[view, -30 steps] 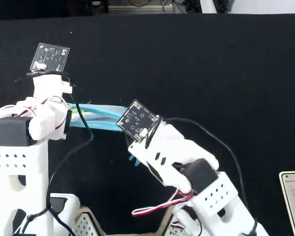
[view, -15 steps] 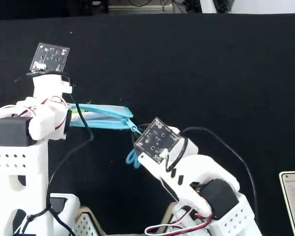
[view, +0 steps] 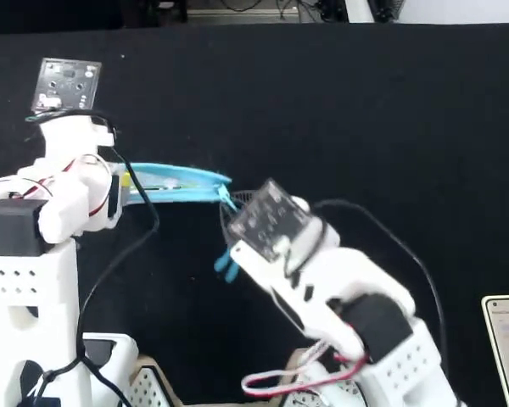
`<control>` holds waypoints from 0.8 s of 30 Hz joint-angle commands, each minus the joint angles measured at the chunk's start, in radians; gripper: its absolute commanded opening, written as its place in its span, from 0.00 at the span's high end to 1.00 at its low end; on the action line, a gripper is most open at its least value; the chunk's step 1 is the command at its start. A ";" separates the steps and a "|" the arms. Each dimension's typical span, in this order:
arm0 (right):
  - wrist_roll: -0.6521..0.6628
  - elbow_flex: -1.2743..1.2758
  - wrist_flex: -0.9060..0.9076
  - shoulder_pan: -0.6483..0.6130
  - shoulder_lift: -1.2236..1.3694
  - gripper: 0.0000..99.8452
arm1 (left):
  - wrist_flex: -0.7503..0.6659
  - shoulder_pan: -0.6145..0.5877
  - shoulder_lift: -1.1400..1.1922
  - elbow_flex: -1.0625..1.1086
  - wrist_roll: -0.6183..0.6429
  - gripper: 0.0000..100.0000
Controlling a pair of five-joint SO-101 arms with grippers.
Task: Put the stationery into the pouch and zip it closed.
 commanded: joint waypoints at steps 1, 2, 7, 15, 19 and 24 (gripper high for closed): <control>0.003 -0.205 0.032 0.009 0.177 0.99 | -0.008 -0.007 -0.012 -0.097 0.017 0.81; 0.005 -0.243 0.048 0.009 0.205 0.99 | -0.008 -0.007 -0.012 -0.110 0.017 0.81; 0.009 -0.378 0.071 0.011 0.298 0.99 | 0.000 -0.007 -0.012 -0.223 0.017 0.81; 0.072 -0.503 0.071 0.034 0.430 0.99 | 0.140 -0.008 -0.071 -0.340 0.015 0.81; 0.072 -0.581 0.092 0.080 0.498 0.99 | 0.135 -0.081 -0.160 -0.312 -0.046 0.81; 0.077 -0.633 0.137 0.091 0.518 0.99 | 0.074 -0.170 -0.242 -0.188 -0.121 0.81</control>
